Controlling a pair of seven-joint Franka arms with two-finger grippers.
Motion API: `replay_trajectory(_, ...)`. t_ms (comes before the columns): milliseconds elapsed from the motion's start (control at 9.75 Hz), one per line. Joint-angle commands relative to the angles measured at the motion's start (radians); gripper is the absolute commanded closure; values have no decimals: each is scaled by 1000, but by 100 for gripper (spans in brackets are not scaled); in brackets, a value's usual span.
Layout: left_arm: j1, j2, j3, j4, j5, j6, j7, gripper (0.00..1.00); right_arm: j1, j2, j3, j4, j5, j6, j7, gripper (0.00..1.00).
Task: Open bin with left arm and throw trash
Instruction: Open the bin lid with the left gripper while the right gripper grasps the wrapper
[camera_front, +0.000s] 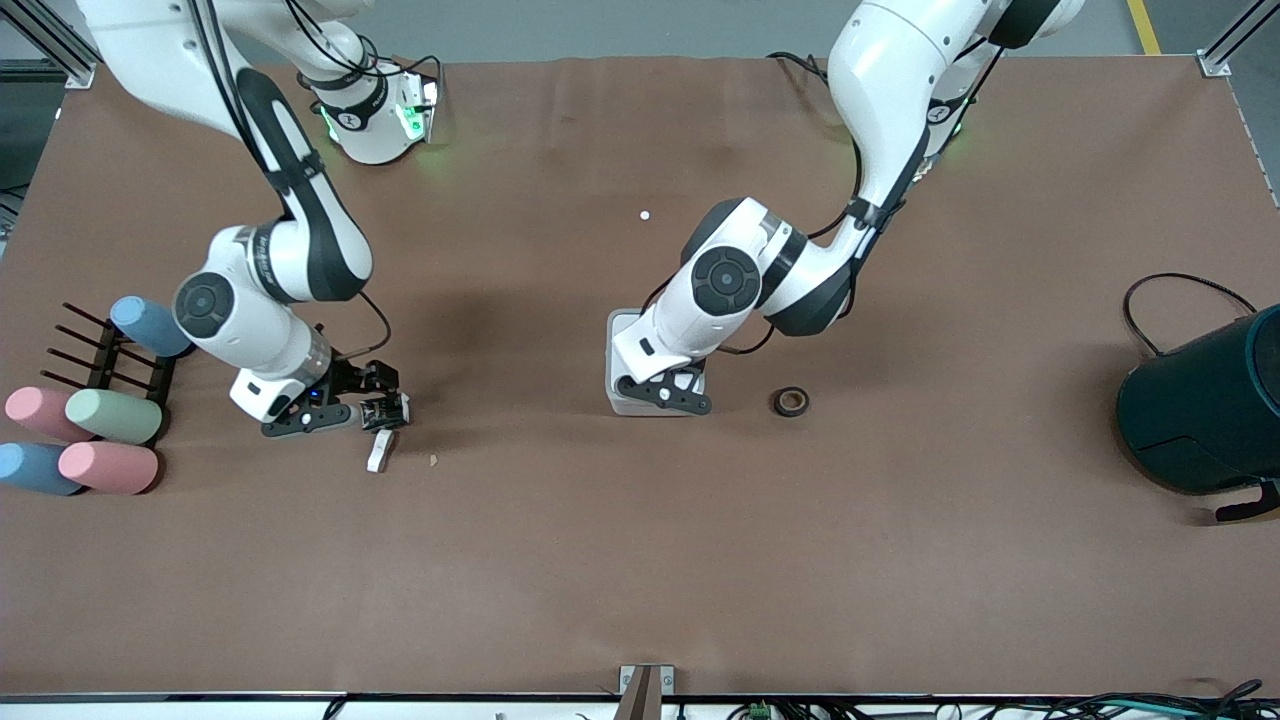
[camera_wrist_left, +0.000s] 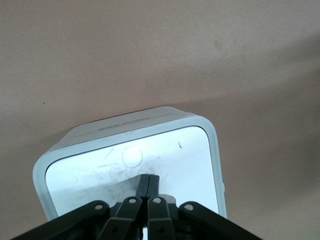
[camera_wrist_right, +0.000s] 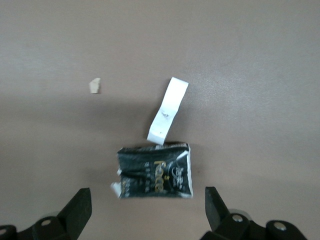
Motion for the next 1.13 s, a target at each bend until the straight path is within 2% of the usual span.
replay_trajectory(0,-4,35,5,21,50,22,-16,100,-10,68,4,7,26,81,15,0)
replay_trajectory(308,-6,55,5,-25,82,80,-45,100,0,91,4,9,26,84,15,0)
replay_trajectory(410,-1,25,8,-25,87,38,-62,100,7,97,4,13,26,86,15,0)
replay_trajectory(615,26,-82,11,-4,157,-150,-68,100,15,112,4,15,26,109,15,0)
replay_trajectory(718,87,-124,10,11,189,-235,-51,97,15,115,4,18,26,111,15,0)
replay_trajectory(821,133,-146,8,10,226,-278,22,81,16,115,3,21,26,108,15,17)
replay_trajectory(923,190,-144,7,5,251,-285,162,55,16,114,3,29,26,95,18,55)
replay_trajectory(1026,230,-125,7,-2,253,-283,212,12,16,114,3,42,26,91,57,80)
